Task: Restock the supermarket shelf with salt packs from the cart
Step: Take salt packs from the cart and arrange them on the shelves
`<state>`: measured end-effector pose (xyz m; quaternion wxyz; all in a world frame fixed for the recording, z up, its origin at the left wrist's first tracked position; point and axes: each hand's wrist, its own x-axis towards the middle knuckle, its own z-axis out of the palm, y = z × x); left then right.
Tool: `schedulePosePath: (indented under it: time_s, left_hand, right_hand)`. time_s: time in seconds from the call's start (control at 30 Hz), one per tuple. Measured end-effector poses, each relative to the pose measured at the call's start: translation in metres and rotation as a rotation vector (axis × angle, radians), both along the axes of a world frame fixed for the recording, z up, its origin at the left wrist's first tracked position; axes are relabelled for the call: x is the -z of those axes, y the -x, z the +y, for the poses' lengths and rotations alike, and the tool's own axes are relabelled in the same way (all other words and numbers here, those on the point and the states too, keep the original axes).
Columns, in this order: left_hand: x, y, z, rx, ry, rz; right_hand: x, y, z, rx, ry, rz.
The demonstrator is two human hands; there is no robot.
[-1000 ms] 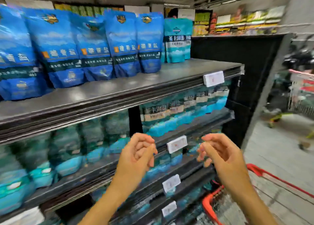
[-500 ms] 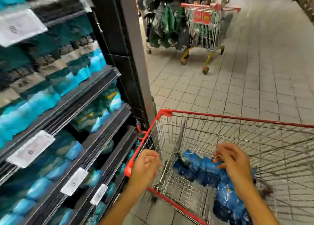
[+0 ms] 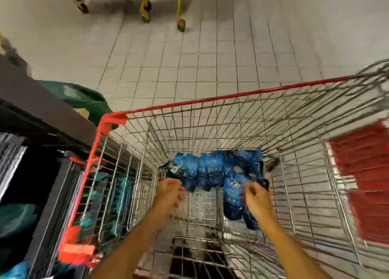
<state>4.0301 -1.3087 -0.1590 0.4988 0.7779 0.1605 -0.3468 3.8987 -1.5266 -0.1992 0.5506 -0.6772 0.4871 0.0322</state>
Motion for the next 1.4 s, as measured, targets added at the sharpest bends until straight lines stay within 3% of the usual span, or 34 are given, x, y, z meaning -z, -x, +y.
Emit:
schedulePosePath:
  time_s: [0.23,0.33,0.43,0.53,0.63,0.9,0.97,1.03,1.1,1.2,1.3,1.4]
  left_hand:
    - [0.125,-0.045,-0.009,-0.038,-0.146,0.142]
    - [0.174,-0.062,-0.008,-0.065,-0.181,0.193]
    - [0.222,-0.074,-0.003,-0.076,-0.203,0.231]
    - [0.263,-0.08,-0.006,-0.258,-0.197,0.241]
    - [0.295,-0.091,-0.02,-0.272,-0.225,0.281]
    - [0.337,-0.116,-0.054,-0.387,-0.088,0.4]
    - [0.342,-0.108,-0.058,-0.33,-0.204,0.226]
    - [0.337,-0.092,-0.057,-0.152,-0.405,-0.112]
    - [0.333,-0.07,-0.054,0.197,-0.548,-0.288]
    - [0.343,-0.043,-0.051,0.691,-0.787,-0.363]
    - [0.347,-0.038,-0.057,0.717,-0.786,-0.442]
    - [0.352,-0.045,-0.066,0.492,-0.703,-0.356]
  right_hand:
    - [0.101,0.012,-0.002,-0.031,-0.03,0.233]
    - [0.143,0.011,0.004,-0.066,0.047,0.351]
    - [0.189,0.01,0.01,-0.083,0.097,0.339]
    - [0.233,0.013,0.009,-0.106,0.046,0.361]
    - [0.266,0.012,0.009,-0.132,0.053,0.466]
    - [0.305,0.002,0.03,0.151,0.11,0.582]
    - [0.307,0.0,0.038,0.198,0.146,0.629]
    - [0.312,-0.003,0.042,0.301,0.152,0.63]
    - [0.318,-0.003,0.044,0.383,0.159,0.598]
    - [0.323,0.006,0.047,0.413,0.199,0.587]
    - [0.325,0.015,0.051,0.444,0.21,0.555]
    - [0.329,0.022,0.048,0.409,0.188,0.528]
